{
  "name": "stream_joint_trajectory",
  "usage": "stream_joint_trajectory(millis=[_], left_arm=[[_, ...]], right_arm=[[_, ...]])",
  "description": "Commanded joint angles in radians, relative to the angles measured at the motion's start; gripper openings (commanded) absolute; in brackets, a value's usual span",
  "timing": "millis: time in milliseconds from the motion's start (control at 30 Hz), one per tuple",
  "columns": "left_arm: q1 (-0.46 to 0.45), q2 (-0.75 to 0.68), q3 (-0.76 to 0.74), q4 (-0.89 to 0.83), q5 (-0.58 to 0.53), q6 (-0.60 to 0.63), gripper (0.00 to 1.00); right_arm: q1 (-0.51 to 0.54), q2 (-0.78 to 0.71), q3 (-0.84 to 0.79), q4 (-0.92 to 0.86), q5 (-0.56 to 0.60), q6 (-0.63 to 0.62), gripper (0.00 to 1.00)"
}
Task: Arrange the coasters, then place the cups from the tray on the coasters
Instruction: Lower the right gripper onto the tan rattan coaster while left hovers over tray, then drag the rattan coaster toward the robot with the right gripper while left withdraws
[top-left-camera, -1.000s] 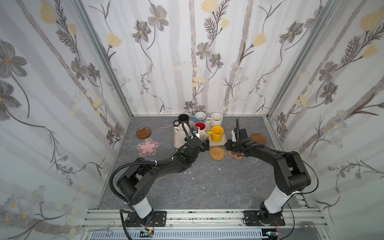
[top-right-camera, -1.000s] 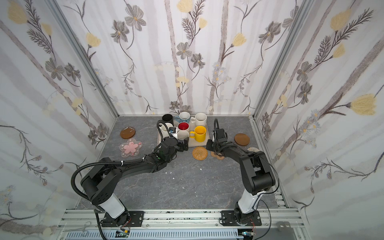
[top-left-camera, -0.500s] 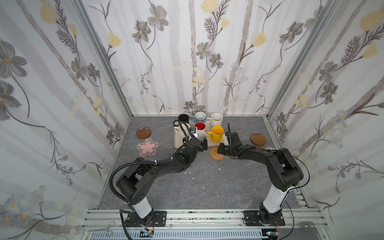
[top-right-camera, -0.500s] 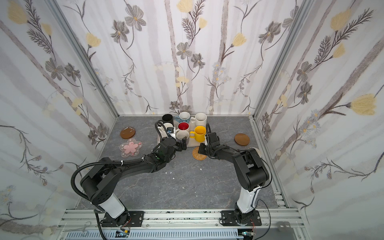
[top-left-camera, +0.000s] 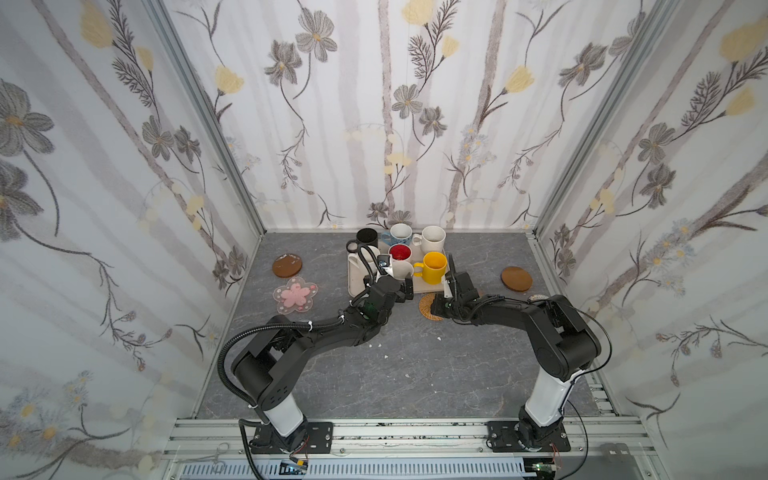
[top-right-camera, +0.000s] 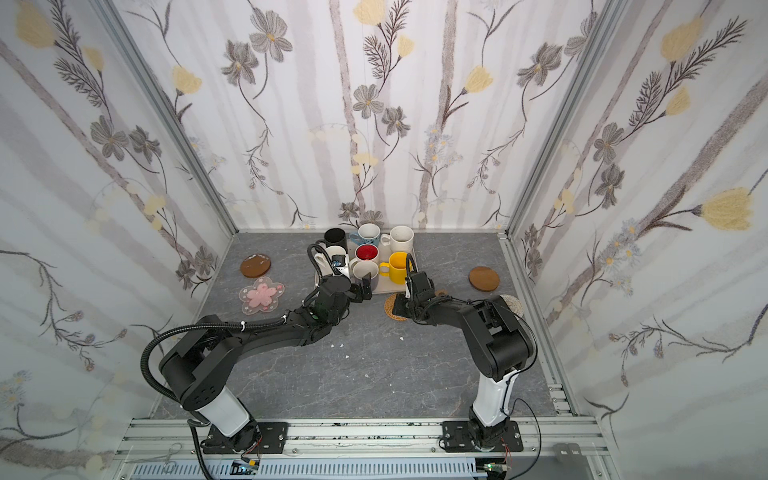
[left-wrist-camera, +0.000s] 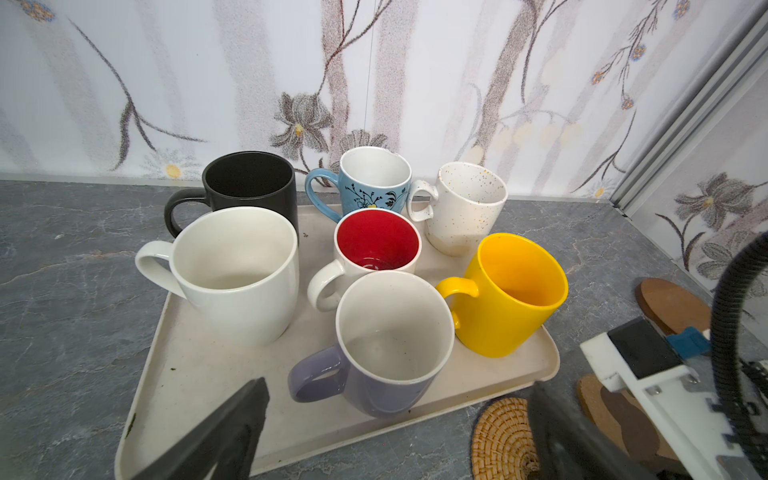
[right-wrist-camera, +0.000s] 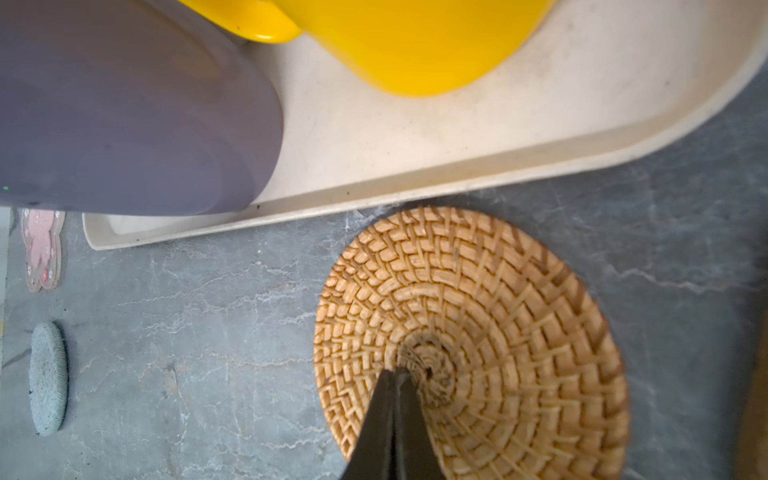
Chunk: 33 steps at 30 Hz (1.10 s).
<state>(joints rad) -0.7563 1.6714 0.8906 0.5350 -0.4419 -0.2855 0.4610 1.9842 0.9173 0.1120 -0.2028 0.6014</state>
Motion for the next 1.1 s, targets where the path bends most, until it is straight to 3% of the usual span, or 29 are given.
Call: stream_joint_trajectory(millis=[0, 433, 1067], left_arm=[[0.002, -0.007, -0.004, 0.036, -0.022, -0.013, 1.0], [0.029, -0.011, -0.02, 0.035, -0.035, -0.028, 1.0], [0.08, -0.054, -0.079, 0.043, -0.052, -0.136, 1.0]], right_arm=[[0.014, 0.005, -0.015, 0.004, 0.026, 0.005, 0.03], [0.104, -0.033, -0.1, 0.02, 0.015, 0.039, 0.03], [0.323, -0.12, -0.227, 0.069, 0.048, 0.156, 0.03]])
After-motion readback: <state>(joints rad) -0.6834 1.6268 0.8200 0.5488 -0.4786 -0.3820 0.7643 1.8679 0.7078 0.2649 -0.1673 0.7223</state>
